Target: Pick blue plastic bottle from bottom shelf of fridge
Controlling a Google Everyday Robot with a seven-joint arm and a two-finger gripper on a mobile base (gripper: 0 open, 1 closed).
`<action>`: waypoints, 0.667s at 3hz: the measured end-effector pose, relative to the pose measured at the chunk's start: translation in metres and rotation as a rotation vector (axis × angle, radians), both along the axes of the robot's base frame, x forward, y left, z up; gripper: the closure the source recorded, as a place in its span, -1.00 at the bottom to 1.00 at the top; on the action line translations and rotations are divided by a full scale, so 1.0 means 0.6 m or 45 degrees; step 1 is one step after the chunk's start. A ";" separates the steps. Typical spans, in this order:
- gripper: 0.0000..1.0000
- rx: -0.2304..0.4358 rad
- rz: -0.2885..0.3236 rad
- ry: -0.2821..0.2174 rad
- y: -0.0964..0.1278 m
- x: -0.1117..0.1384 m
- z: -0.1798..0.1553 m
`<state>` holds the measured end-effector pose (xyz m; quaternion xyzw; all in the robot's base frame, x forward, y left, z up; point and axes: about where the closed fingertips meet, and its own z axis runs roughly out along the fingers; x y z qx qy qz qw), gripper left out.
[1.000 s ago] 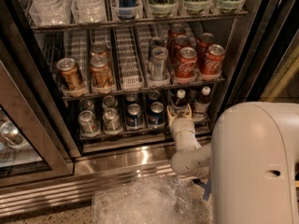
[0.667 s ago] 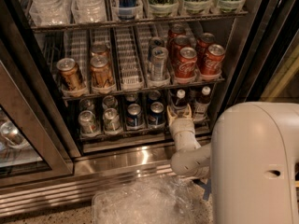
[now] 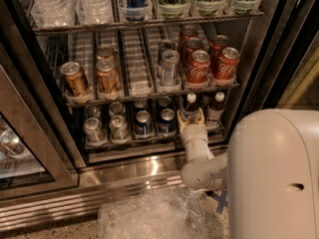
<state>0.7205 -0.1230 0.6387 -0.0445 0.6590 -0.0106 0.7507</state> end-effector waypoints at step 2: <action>1.00 0.026 -0.015 -0.005 -0.009 -0.007 -0.003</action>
Offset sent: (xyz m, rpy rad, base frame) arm -0.0896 0.0075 -0.0042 0.1720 0.0904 0.0225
